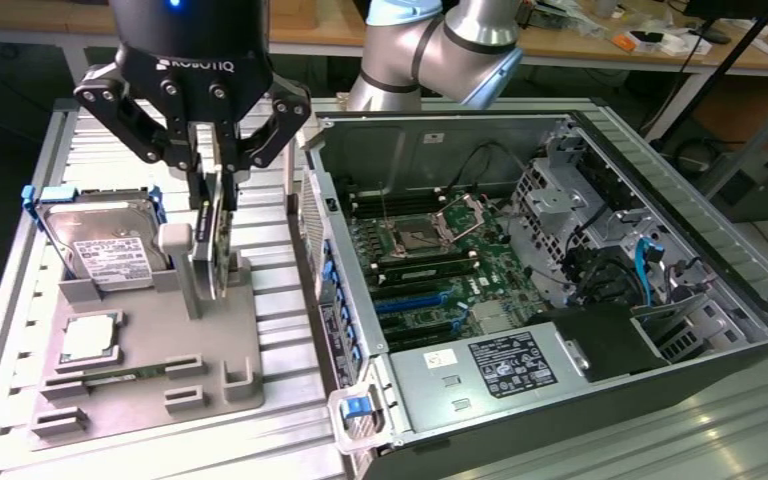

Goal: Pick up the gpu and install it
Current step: 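Pick up the gpu and move the gpu toward the slot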

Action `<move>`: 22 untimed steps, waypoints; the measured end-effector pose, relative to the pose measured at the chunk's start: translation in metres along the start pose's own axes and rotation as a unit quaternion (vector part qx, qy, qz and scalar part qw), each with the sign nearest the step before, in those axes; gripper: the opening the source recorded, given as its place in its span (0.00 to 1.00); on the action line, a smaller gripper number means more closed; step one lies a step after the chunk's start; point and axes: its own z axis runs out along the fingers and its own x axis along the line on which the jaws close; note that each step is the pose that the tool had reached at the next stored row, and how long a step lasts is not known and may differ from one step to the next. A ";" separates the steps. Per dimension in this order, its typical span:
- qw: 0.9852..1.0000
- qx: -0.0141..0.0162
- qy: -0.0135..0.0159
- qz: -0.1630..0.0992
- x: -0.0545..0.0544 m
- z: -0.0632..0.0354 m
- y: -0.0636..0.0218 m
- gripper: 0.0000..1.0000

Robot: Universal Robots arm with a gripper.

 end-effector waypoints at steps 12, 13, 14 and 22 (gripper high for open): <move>1.000 0.002 0.000 0.001 0.000 -0.0110 -0.0003 0.27; 1.000 0.002 0.000 0.001 0.000 -0.0116 -0.0004 0.27; 1.000 0.002 0.000 0.001 0.000 -0.0120 -0.0003 0.27; 1.000 0.004 0.000 0.002 0.000 -0.0123 -0.0004 0.27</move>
